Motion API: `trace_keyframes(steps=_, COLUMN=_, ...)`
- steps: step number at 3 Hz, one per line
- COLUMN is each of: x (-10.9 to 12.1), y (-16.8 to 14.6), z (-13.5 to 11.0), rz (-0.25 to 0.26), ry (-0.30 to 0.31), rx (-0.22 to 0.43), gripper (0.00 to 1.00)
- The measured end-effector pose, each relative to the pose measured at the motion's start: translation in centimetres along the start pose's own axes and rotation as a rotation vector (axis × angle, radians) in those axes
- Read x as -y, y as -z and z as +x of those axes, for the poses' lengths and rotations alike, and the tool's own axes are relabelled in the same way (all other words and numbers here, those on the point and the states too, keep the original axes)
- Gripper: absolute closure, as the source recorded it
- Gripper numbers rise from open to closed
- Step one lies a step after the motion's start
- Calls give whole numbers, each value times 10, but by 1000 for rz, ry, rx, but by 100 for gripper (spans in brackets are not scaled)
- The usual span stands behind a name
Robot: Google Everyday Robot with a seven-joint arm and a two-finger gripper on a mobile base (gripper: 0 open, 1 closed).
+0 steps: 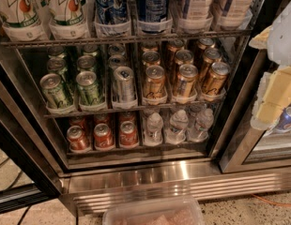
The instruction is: Pick 7up can from top shelf of fridge
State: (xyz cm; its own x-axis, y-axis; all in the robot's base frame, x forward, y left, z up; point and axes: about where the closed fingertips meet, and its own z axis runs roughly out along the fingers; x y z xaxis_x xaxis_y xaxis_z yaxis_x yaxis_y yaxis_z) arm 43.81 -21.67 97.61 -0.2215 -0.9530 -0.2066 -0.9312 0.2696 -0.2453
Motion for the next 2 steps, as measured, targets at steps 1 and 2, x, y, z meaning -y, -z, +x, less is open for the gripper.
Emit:
trace_keyframes(steps=1, x=0, y=0, z=0, rz=0, ry=0, rx=0, gripper=0)
trace_keyframes(steps=2, x=-19, y=-15, z=-18, rz=-4, ry=8, rx=52, gripper=0)
